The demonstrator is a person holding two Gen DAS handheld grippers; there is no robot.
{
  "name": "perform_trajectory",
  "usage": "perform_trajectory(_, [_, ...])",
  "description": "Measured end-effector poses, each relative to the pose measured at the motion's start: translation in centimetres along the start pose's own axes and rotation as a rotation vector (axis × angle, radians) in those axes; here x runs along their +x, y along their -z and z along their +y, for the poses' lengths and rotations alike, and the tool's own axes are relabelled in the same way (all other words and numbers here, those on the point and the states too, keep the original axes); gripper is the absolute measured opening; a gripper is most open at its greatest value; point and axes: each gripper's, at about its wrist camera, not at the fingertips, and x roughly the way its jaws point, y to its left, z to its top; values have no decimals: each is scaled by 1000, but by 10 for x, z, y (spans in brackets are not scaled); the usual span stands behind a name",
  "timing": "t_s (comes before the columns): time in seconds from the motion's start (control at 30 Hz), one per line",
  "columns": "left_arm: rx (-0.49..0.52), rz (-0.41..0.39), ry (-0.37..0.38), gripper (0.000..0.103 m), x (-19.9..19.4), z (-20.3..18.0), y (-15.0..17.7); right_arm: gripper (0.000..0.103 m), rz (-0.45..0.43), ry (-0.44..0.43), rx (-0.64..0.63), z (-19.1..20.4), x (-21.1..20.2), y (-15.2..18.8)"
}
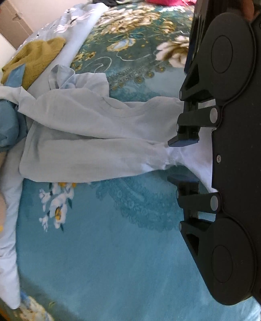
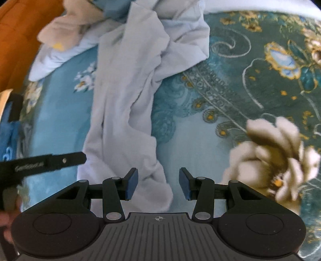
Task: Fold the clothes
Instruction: 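Lift the light blue T-shirt off the pile and lay it on the bedspread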
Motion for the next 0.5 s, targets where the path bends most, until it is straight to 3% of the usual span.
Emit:
perform_trajectory(0.1, [14, 19, 14, 35, 12, -1, -6, 41, 14, -12, 7, 4, 14, -3])
perform_trajectory(0.27, [19, 70, 27, 35, 33, 1, -14, 38, 58, -11, -3, 11, 27, 0])
perform_trajectory(0.37, [5, 89, 31, 35, 42, 5, -18, 32, 83, -27, -1, 13, 32, 2])
perform_trajectory(0.5, [-62, 88, 70, 40, 50, 16, -23, 11, 100, -79, 65, 7, 33, 3])
